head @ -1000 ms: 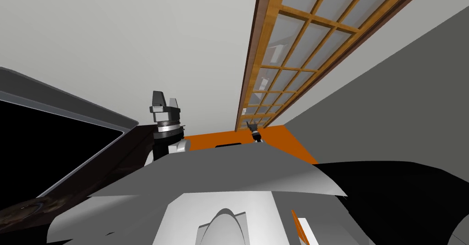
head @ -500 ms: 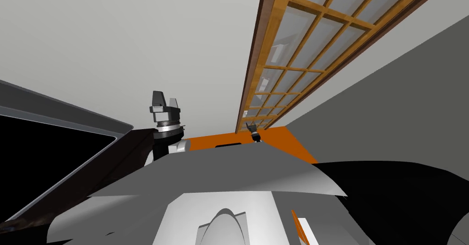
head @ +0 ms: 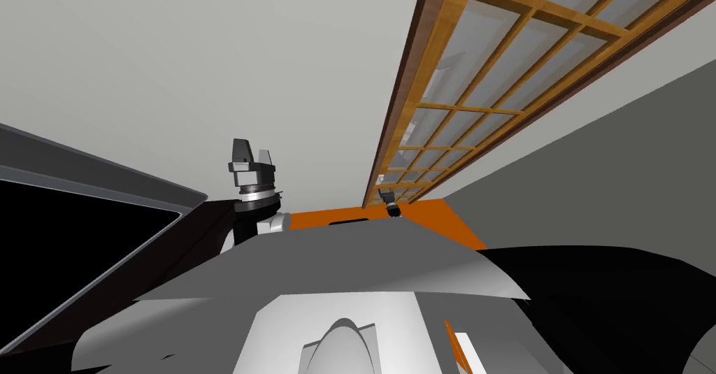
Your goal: Pull the door open
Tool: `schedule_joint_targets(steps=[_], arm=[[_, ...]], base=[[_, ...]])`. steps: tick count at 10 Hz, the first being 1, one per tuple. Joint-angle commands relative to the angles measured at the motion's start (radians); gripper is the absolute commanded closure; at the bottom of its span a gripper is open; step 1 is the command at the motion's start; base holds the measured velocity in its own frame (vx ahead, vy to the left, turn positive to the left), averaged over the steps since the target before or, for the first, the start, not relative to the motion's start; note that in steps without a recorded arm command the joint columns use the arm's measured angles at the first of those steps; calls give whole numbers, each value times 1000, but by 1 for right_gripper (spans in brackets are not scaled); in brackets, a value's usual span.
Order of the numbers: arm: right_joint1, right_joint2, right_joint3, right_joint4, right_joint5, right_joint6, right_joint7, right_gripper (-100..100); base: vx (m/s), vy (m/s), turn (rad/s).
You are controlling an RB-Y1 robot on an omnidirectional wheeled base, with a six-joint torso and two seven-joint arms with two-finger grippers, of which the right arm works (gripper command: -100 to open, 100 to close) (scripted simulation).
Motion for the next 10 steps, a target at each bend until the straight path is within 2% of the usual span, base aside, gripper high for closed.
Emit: schedule_joint_targets(steps=[1,5,6,7,8,10], arm=[[11,-16,-15,11,-9,-17,-8,-100],[29,-61,-53,49,-34,-57,-29,-100],[32,-68,-59,55,-37,-63,-32,-100],[40,-61,-50,56,-32,-65,-31,-100],[40,-61,-50,56,-32,-65,-31,100],[40,-61,-50,56,-32,-65,-31,100]], base=[[210,50,121],[206,27,116],[154,9,66],[31,12,-13],[-26,6,-1],[-10,-13,-4]])
